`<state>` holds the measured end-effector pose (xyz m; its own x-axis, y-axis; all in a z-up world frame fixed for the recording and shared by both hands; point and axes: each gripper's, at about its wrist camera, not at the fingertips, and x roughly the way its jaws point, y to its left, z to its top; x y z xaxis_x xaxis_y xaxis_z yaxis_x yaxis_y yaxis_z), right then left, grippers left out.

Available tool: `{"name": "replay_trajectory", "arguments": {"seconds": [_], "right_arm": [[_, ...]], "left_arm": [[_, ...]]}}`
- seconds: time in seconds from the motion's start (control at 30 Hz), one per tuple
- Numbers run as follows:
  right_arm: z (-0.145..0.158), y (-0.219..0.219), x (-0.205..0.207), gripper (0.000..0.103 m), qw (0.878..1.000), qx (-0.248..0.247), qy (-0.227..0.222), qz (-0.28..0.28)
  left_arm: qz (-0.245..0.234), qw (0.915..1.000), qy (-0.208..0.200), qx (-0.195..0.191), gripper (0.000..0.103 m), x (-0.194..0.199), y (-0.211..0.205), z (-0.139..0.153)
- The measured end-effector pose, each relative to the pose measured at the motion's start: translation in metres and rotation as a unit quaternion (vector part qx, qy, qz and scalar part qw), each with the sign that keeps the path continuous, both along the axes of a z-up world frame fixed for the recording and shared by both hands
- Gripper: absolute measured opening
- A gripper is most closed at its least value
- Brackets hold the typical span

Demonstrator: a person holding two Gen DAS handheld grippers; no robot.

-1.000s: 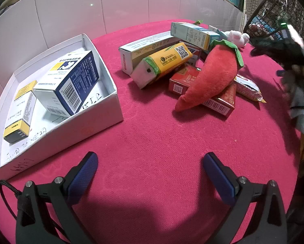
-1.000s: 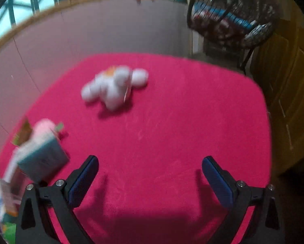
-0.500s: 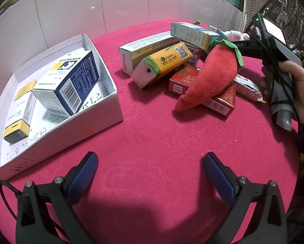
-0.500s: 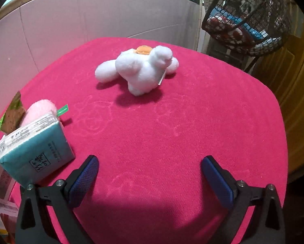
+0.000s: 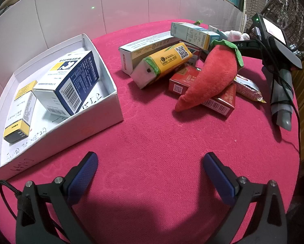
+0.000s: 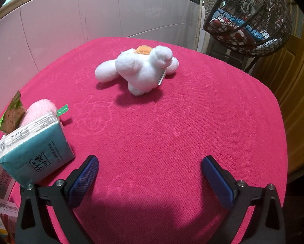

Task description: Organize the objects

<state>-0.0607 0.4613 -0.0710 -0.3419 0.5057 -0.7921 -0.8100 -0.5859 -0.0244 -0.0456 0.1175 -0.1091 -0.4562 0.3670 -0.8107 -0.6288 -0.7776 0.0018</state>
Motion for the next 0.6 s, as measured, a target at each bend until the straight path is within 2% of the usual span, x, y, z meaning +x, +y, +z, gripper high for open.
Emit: {"name": "replay_trajectory", "arguments": {"seconds": [0.6], "right_arm": [[-0.0045,0.0076,0.0036,0.103,1.0,0.001,0.0,0.0]], "left_arm": [[0.0,1.0,0.0,0.0,0.103,-0.0006,-0.0003,-0.0004]]}}
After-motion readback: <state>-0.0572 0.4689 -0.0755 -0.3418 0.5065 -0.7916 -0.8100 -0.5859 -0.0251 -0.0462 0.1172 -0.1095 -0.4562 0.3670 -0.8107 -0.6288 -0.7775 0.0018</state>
